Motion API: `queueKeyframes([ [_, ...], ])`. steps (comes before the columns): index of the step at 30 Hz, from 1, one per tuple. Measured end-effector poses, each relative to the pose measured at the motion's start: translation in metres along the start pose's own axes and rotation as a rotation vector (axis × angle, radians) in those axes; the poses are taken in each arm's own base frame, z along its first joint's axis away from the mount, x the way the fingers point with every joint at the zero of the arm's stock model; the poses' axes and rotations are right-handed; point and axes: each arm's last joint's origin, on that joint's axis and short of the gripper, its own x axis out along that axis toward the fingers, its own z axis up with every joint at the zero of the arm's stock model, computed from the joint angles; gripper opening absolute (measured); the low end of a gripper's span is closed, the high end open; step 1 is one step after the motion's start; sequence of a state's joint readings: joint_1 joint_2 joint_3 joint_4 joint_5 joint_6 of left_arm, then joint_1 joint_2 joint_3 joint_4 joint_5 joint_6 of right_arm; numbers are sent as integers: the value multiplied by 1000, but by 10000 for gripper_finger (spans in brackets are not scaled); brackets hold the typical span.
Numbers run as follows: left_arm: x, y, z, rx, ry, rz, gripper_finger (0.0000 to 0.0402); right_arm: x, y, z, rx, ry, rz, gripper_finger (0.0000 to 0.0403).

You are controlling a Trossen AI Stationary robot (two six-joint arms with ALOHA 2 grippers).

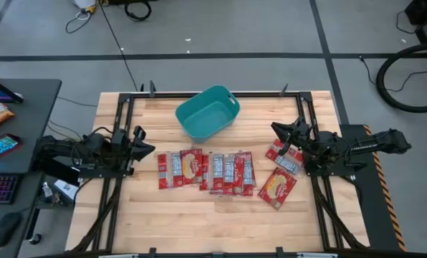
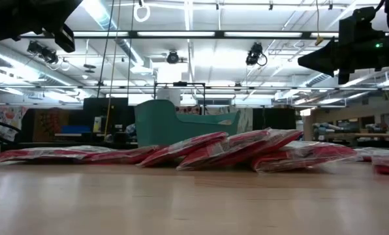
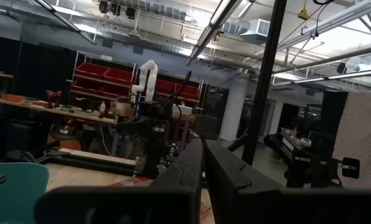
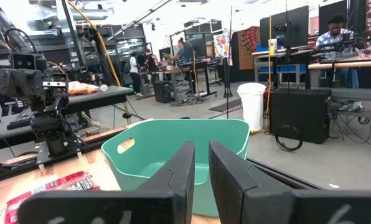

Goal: Sort popcorn bags into baskets

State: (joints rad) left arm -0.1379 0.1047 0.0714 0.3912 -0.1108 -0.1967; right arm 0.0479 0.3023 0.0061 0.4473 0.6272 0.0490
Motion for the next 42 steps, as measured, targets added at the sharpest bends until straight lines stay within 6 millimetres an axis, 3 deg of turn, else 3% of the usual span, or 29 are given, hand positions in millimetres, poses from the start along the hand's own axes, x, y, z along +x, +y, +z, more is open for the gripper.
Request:
queueKeyframes([
  [35, 0, 0, 0, -7, -3, -1, 23, 0, 0, 0, 1, -1, 0, 52],
  [39, 0, -1, 3, -113, -22, -27, 23, 0, 0, 4, 27, -37, 2, 52],
  [42, 0, -4, 0, -72, 26, -126, 23, -1, 0, 15, 71, -134, 5, 52],
])
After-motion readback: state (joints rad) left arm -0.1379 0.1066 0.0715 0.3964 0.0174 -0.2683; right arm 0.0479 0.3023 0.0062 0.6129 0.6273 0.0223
